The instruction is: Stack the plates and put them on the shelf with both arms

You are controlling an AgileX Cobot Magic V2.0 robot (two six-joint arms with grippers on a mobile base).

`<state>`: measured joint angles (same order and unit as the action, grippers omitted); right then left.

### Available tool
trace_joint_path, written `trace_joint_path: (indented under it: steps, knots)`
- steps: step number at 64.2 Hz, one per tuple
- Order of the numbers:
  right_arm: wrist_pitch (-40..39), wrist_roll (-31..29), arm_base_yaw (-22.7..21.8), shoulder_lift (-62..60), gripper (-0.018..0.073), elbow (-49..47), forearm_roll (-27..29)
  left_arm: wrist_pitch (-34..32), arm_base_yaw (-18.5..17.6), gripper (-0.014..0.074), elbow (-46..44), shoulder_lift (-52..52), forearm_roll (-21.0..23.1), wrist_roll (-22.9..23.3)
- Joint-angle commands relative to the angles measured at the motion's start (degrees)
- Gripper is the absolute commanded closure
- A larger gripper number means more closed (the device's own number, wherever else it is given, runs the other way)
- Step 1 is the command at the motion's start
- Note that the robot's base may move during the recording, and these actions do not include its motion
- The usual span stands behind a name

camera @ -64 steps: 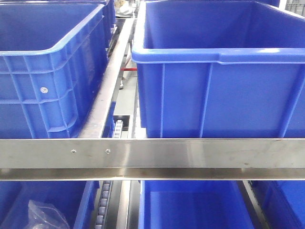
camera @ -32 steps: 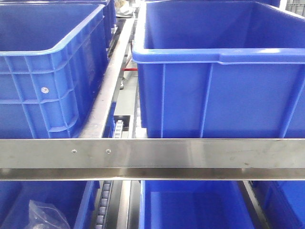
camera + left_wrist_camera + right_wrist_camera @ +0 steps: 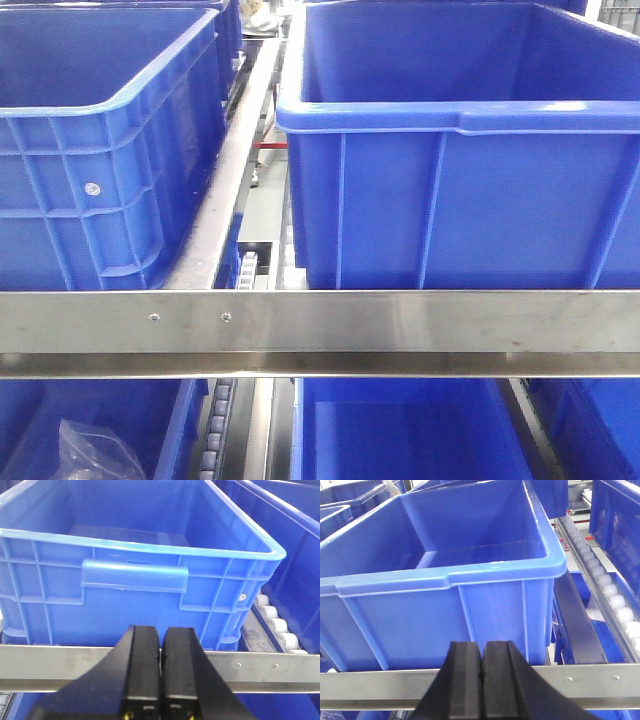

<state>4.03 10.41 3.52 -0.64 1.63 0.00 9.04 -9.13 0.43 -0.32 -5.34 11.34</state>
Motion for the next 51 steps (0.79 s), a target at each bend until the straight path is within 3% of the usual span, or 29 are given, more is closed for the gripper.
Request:
trace_joint_path:
  steps: [1, 20, 34, 51]
  knots:
    - [-4.7, -0.2, -0.3, -1.1, 0.0538, 0.1, -0.3, -5.7, -0.1, 0.0512, 0.2, -1.2, 0.4, 0.5]
    - [-4.7, -0.2, -0.3, -1.1, 0.0538, 0.1, -0.3, -6.3, -0.1, 0.0512, 0.2, -1.1, 0.9, 0.2]
    - [-4.7, -0.2, -0.3, -1.1, 0.0538, 0.1, -0.3, -9.9, -0.1, 0.0512, 0.2, -1.1, 1.8, -4.1]
    - [-4.7, -0.2, -0.3, -1.1, 0.0538, 0.1, -0.3, -9.9, -0.1, 0.0512, 0.2, -1.2, 1.8, -4.1]
